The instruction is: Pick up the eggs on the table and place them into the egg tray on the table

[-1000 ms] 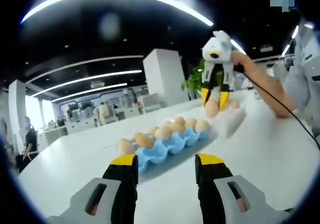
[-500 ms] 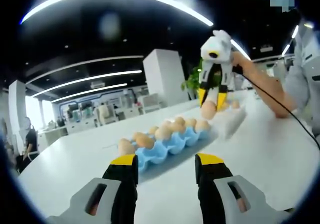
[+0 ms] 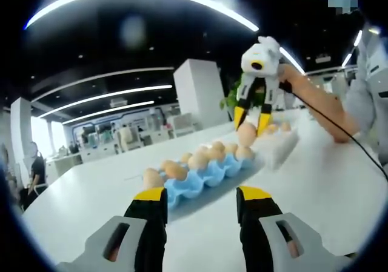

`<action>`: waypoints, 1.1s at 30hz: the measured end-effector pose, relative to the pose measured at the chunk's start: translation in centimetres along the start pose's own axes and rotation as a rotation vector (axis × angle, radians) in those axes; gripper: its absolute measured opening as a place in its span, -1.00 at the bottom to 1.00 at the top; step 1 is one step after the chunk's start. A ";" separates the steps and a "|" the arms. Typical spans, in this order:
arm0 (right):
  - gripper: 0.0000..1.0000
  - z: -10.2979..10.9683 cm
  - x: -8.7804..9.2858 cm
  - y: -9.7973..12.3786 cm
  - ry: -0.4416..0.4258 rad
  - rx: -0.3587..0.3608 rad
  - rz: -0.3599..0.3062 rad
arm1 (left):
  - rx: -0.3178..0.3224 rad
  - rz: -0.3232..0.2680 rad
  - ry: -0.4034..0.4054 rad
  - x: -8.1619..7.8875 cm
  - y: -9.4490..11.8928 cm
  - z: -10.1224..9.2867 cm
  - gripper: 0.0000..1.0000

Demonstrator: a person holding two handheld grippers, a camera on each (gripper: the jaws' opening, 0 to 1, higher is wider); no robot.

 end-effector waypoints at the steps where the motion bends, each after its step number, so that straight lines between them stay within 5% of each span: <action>1: -0.46 0.0 -0.1 -0.1 0.004 0.000 -0.006 | 0.000 0.001 0.000 0.0 0.0 0.0 -0.08; 33: -0.46 -0.7 -0.1 -3.3 -0.005 -0.059 -0.063 | -0.006 0.009 0.000 0.1 0.0 0.1 -0.09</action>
Point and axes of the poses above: the point that each gripper's makers call its tool centre point, and the gripper's own axes: y roughly backward along the fingers, z roughly to its left, x roughly out of its underside, the point moved 7 cm from there along y, roughly backward along the fingers, and after that the axes turned 2 degrees about -y, right-handed, at the moved point
